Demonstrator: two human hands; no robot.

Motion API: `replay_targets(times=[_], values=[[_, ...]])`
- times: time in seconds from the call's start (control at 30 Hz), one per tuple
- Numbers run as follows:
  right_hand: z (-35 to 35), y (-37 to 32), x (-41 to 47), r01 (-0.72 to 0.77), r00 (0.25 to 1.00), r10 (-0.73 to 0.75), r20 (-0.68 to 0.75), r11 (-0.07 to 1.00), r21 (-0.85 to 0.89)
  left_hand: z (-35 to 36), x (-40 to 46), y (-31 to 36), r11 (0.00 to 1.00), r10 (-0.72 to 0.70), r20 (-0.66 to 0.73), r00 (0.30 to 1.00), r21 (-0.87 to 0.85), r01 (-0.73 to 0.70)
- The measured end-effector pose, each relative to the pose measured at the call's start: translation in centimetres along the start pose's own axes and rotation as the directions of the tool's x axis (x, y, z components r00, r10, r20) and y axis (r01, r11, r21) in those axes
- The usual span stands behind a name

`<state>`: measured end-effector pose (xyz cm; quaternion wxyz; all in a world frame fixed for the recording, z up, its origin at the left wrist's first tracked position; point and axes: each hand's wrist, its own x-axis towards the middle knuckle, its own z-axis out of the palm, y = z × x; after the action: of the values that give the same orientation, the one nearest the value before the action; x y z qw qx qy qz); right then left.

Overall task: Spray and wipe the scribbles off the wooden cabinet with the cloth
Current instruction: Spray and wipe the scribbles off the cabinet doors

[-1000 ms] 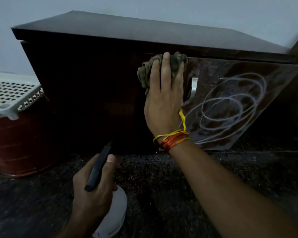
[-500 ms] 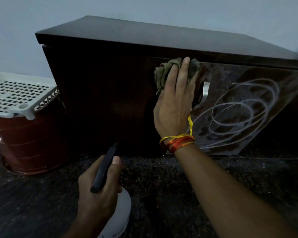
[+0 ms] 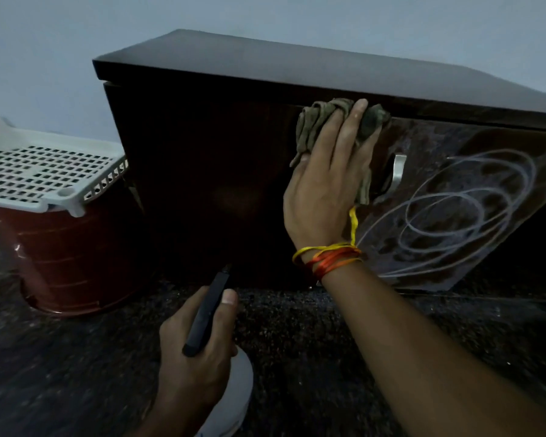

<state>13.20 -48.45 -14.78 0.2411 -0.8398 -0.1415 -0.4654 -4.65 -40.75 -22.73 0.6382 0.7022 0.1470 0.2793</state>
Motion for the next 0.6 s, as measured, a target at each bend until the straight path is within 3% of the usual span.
replay_targets(times=[0.23,0.47,0.6], values=[[1.0,0.4,-0.5,0.198,0.98,-0.199,0.01,0.962,-0.19,-1.1,-0.1,-0.6,0.998,-0.019,-0.017,1.0,0.055,0.02],[2.2,-3.7,0.1,0.525,0.851,-0.525,0.02,0.848,-0.073,-0.6,-0.2,-0.2,0.997,-0.005,-0.046,0.999,0.071,0.009],[2.9,-4.7,0.5,0.614,0.788,-0.615,0.005,0.787,-0.059,-1.0,-0.3,0.0,0.996,0.015,-0.033,0.999,0.092,-0.012]])
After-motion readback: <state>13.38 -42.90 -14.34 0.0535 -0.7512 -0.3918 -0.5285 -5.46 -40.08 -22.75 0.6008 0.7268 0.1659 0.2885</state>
